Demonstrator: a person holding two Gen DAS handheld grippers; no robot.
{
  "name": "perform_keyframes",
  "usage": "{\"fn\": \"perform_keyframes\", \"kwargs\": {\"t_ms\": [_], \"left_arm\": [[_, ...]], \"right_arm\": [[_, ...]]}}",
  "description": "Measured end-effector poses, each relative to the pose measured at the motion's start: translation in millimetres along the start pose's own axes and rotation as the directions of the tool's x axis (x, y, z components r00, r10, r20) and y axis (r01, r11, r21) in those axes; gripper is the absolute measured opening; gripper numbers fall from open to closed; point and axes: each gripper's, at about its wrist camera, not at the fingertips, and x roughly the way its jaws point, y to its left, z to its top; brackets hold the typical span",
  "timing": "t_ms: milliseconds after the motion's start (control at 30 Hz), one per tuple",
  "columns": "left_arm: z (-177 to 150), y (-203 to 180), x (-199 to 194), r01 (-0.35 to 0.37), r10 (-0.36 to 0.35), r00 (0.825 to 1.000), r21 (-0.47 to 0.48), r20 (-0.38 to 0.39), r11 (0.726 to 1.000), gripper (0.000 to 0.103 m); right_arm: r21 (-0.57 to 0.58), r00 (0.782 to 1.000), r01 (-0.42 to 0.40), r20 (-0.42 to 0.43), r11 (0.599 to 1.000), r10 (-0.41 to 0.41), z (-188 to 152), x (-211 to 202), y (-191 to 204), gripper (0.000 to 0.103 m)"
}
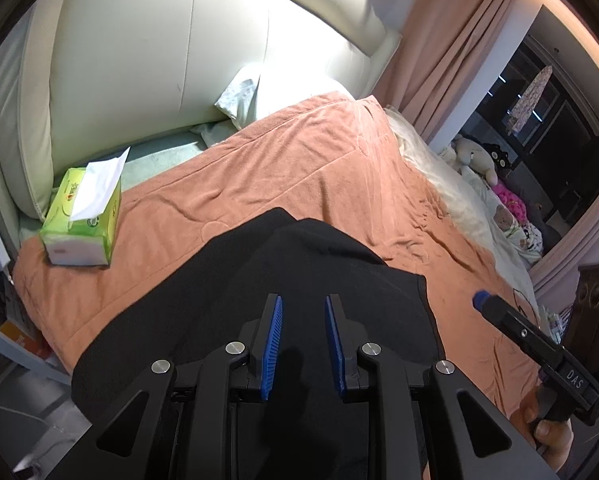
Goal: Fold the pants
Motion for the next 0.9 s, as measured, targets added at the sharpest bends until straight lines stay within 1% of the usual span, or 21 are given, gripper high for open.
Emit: {"fn": "perform_keyframes", "kwargs": {"t_ms": [100, 167, 233, 333, 400, 467, 600, 700, 767, 800, 833, 867, 900], "left_arm": [[-10, 4, 2, -0.019, 0.018, 0.999, -0.022, -0.028, 1.0, 0.023], [-18, 9, 5, -0.023, 0.02, 0.998, -0.047, -0.055, 0.999, 0.023], [-26, 15, 8, -0.038, 0.033, 0.996, -0.065, -0.08, 0.997, 0.023], [-38, 20, 7, -0.043, 0.035, 0.995, -0.078, -0.094, 0.996, 0.023], [-42, 19, 4, -0.041, 0.033, 0.995, -0.076, -0.096, 0.996, 0.023], [-47, 15, 0, -0.053, 0.047, 0.994, -0.061, -0.098, 0.997, 0.023], [-55, 8, -9, -0.064, 0.058, 0.993, -0.06, -0.1, 0.996, 0.023], [-60, -1, -19, -0.081, 0.077, 0.993, -0.043, -0.092, 0.996, 0.025], [-63, -8, -28, -0.089, 0.085, 0.992, -0.032, -0.088, 0.996, 0.029], [-64, -12, -31, -0.091, 0.089, 0.993, -0.028, -0.083, 0.995, 0.035], [-66, -17, -38, -0.097, 0.095, 0.993, -0.02, -0.072, 0.995, 0.043], [-67, -21, -42, -0.103, 0.102, 0.993, -0.013, -0.061, 0.995, 0.048], [-69, -25, -45, -0.109, 0.109, 0.993, -0.005, -0.051, 0.994, 0.054]], "right_arm": [[-0.052, 0.999, -0.037, -0.028, 0.998, 0.036, 0, 15, 23, 0.043], [-0.076, 0.998, -0.042, -0.051, 0.996, 0.038, -4, 22, 28, 0.043], [-0.086, 0.995, -0.048, -0.092, 0.995, 0.04, -7, 38, 28, 0.043], [-0.116, 0.988, 0.001, -0.151, 0.993, -0.019, -20, 59, 18, 0.043], [-0.141, 0.983, 0.036, -0.172, 0.989, -0.06, -28, 66, 12, 0.043], [-0.148, 0.98, 0.059, -0.182, 0.987, -0.086, -32, 64, 11, 0.043], [-0.133, 0.975, 0.06, -0.205, 0.989, -0.087, -30, 49, 15, 0.043], [-0.129, 0.976, 0.06, -0.199, 0.99, -0.085, -28, 29, 15, 0.043], [-0.111, 0.978, 0.056, -0.196, 0.992, -0.077, -27, 13, 13, 0.043], [-0.103, 0.979, 0.052, -0.192, 0.993, -0.071, -29, 6, 11, 0.043], [-0.095, 0.98, 0.048, -0.186, 0.994, -0.065, -29, -3, 9, 0.043], [-0.091, 0.981, 0.051, -0.18, 0.995, -0.067, -29, -10, 8, 0.044], [-0.086, 0.982, 0.055, -0.174, 0.995, -0.07, -30, -19, 7, 0.047]]}}
